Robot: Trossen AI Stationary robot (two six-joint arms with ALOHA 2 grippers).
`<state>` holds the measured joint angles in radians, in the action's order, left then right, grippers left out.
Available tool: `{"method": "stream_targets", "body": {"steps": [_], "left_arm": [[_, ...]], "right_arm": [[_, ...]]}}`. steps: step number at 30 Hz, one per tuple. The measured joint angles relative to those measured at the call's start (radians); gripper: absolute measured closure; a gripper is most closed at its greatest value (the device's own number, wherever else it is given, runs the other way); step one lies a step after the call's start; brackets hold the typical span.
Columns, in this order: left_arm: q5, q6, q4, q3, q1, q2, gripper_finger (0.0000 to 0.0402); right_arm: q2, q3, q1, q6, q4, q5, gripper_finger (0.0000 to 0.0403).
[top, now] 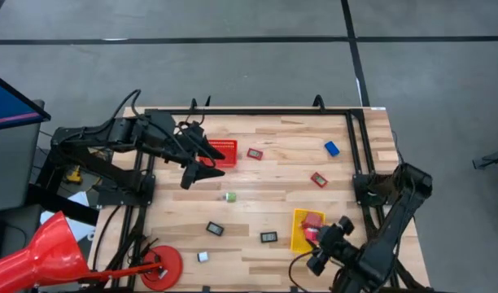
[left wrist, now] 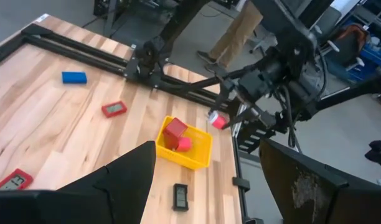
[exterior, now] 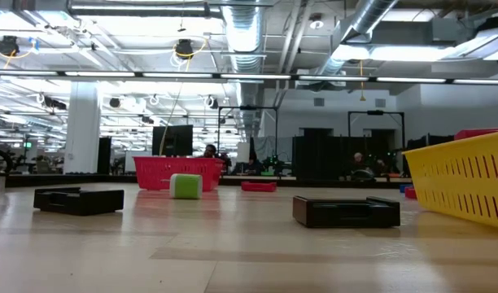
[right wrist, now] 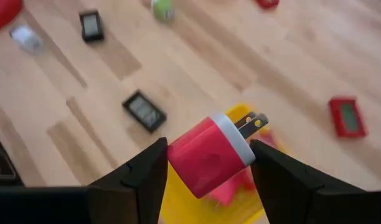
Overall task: Pick & Place Office items
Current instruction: Put the pink charger adapter into the yellow basket
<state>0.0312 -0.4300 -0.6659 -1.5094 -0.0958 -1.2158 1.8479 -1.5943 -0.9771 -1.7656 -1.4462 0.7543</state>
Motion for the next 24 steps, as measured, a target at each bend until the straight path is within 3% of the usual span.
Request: {"method": "stream_targets", "body": {"steps": [12, 24], "left_arm": [[-0.027, -0.004, 0.024, 0.0, -0.01, 0.001, 0.0119], [-0.028, -0.016, 0.031, 0.0, -0.01, 0.001, 0.0119]], "right_arm": [[0.183, 0.001, 0.052, -0.12, 0.055, -0.155, 0.0198], [0.2, 0.039, 0.073, -0.12, 0.111, -0.201, 0.0195]]}}
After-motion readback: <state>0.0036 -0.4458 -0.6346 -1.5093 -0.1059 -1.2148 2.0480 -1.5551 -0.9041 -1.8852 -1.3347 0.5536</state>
